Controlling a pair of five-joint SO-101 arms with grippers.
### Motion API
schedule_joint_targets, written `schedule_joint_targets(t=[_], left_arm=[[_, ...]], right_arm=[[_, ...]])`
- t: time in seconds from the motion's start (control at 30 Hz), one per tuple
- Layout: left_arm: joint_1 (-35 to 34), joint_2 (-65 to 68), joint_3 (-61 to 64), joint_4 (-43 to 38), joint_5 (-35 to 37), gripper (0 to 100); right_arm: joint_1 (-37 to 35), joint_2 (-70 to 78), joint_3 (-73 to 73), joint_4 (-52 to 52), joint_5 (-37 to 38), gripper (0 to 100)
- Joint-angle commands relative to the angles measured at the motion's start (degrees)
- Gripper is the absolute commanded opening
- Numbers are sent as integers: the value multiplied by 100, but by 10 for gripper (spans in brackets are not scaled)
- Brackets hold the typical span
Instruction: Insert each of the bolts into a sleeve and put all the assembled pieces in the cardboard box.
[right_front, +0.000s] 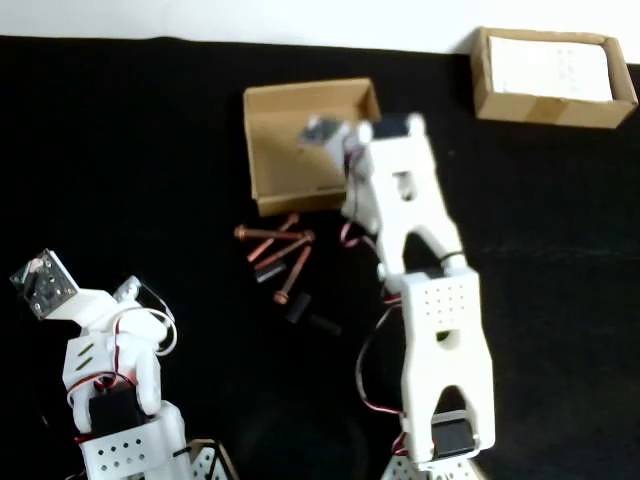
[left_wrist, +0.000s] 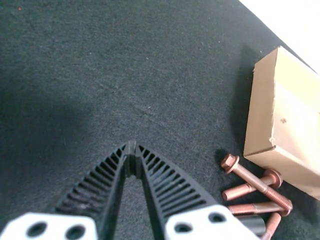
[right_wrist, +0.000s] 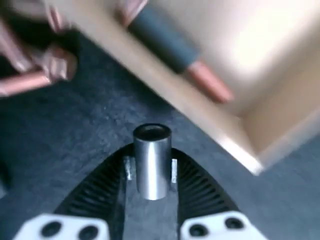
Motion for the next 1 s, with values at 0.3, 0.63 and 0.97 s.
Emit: schedule_joint_targets(t=[0.3, 0.63, 0.97], left_arm=[[145, -31, 92, 79, 70, 10], [1103, -31, -497, 378, -246, 10], [2000, 2079, -1982, 62, 220, 10]], right_arm=[[251, -3204, -84, 268, -2549, 8], [-57, -7116, 5095, -101, -3314, 8], [295, -9789, 8892, -1578, -3763, 8]])
